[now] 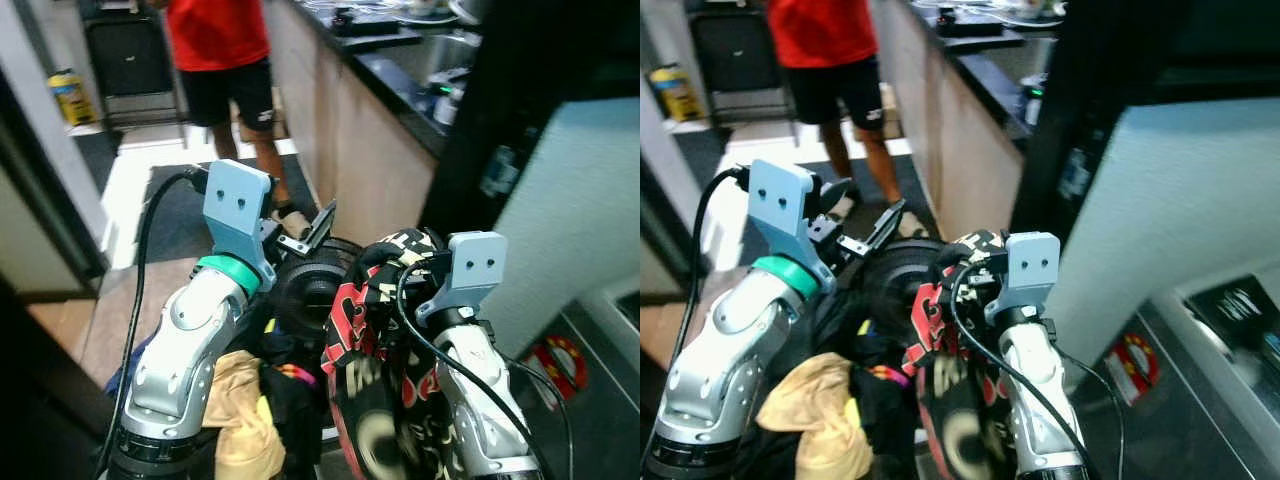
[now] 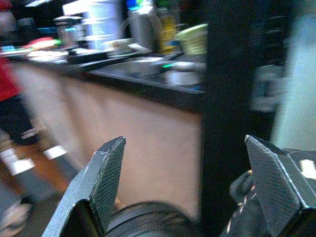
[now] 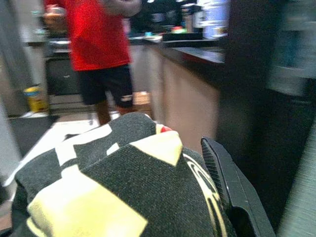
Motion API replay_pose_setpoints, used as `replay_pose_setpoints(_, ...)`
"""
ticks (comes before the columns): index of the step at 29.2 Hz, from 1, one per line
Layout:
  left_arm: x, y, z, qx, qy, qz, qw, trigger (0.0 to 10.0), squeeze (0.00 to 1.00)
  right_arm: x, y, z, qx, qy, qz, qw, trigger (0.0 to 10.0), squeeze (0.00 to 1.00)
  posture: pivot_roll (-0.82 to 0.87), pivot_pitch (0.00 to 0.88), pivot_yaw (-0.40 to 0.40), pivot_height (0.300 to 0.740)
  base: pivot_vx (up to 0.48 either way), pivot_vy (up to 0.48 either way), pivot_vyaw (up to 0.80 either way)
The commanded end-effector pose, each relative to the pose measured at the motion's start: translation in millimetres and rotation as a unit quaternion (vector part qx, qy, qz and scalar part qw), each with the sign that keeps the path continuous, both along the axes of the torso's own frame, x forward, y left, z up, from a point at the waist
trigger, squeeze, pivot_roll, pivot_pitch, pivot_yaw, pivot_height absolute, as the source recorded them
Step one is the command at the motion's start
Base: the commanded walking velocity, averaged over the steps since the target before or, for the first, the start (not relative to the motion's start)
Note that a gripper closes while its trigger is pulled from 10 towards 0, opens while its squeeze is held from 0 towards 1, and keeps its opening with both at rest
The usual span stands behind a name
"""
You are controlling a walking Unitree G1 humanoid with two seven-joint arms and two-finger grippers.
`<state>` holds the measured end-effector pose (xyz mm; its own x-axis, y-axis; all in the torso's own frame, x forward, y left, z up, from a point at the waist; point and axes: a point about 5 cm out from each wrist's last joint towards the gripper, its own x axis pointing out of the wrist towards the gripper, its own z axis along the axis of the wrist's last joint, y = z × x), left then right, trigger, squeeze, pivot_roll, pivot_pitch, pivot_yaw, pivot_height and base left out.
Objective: Clothes washing
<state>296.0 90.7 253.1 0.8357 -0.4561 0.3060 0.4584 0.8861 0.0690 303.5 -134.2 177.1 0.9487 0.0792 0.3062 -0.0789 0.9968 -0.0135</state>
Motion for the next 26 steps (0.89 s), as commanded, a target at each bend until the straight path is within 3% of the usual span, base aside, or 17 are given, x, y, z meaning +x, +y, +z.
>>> replay_pose_setpoints(1, 1.5, 1.4, -3.1, 0.002, 0.01, -0.002, 1.0, 10.0, 0.0, -0.2, 0.6, 3.5, 0.0, -0.011, -0.002, 1.0, 10.0, 0.0, 0.1, 0.0, 0.067, 0.74, 0.0, 0.0, -0.8)
replay_pose_setpoints(26, 6.5, 1.9, 6.5, -0.004, 0.002, -0.001, 1.0, 10.0, 0.0, 1.7, -0.4, 7.8, 0.004, -0.019, -0.009, 1.0, 10.0, 0.0, 0.1, 0.0, 0.072, 0.74, 0.0, 0.0, -0.8)
